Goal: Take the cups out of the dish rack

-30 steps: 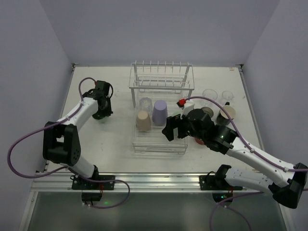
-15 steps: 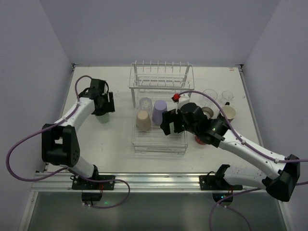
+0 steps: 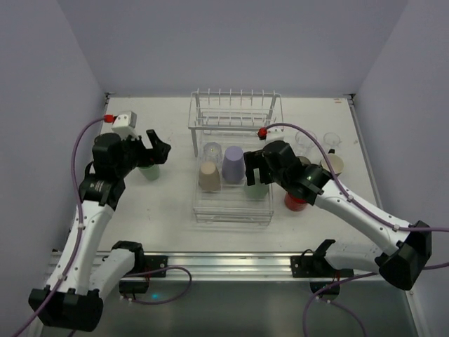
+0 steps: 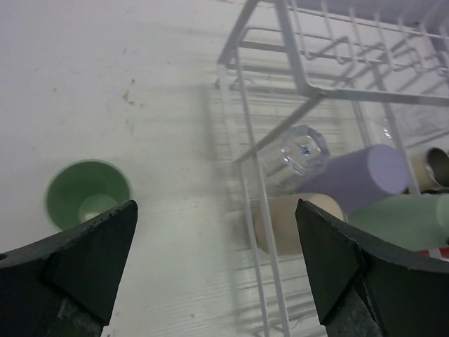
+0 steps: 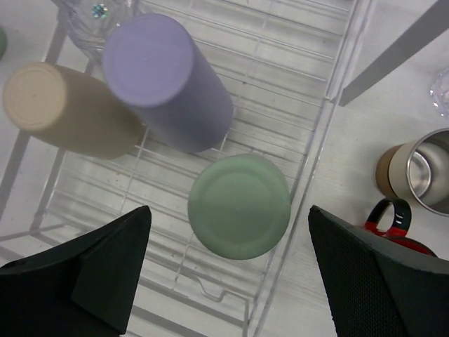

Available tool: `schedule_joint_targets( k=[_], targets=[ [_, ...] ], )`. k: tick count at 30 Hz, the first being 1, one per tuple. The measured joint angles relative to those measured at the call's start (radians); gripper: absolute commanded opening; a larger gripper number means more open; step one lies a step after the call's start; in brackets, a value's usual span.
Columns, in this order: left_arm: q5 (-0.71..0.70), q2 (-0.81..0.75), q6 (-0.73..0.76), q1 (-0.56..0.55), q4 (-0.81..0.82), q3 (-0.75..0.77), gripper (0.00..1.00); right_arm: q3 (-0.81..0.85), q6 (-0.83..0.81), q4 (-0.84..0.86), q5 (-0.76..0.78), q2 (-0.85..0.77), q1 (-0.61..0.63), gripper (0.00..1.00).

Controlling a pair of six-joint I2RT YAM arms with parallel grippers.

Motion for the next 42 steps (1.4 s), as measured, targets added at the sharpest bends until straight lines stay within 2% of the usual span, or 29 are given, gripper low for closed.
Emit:
schedule_joint_targets(
  k=[4, 8, 11, 12, 16, 20, 27, 30, 34, 39, 42],
  targets=[
    [0.136, -0.17, -0.011, 0.0, 0.018, -0.136, 0.98, 0.0, 0.0, -0.019, 0.021, 0.047, -0.024, 0.93],
    [0.249, -0.308, -0.024, 0.0, 0.015, -0.251, 0.98, 0.004, 0.0, -0.029, 0.03, 0.103, -0.033, 0.85],
    [0.3, -0.372, -0.031, 0.0, 0.005, -0.289, 0.98, 0.016, 0.002, -0.032, 0.027, 0.147, -0.034, 0.72],
    [0.312, -0.383, -0.034, 0.0, 0.004, -0.294, 0.98, 0.021, 0.002, -0.032, 0.025, 0.156, -0.033, 0.63],
    [0.385, -0.41, -0.056, 0.0, 0.006, -0.306, 0.99, 0.032, 0.011, -0.032, 0.021, 0.166, -0.033, 0.44],
    [0.513, -0.402, -0.111, 0.0, 0.044, -0.324, 0.99, 0.032, 0.021, -0.03, 0.021, 0.138, -0.033, 0.34],
    [0.7, -0.388, -0.271, -0.001, 0.214, -0.362, 1.0, -0.012, 0.062, 0.068, -0.024, -0.135, -0.033, 0.32],
    [0.756, -0.393, -0.354, -0.011, 0.329, -0.39, 0.98, -0.072, 0.104, 0.168, -0.104, -0.281, -0.034, 0.32],
    [0.776, -0.382, -0.46, -0.093, 0.465, -0.44, 0.95, -0.167, 0.203, 0.332, -0.265, -0.404, -0.036, 0.32],
    [0.747, -0.356, -0.569, -0.249, 0.602, -0.458, 0.92, -0.195, 0.327, 0.513, -0.456, -0.368, -0.034, 0.32],
    [0.728, -0.346, -0.618, -0.292, 0.676, -0.459, 0.88, -0.204, 0.377, 0.586, -0.529, -0.313, -0.028, 0.32]
  ],
)
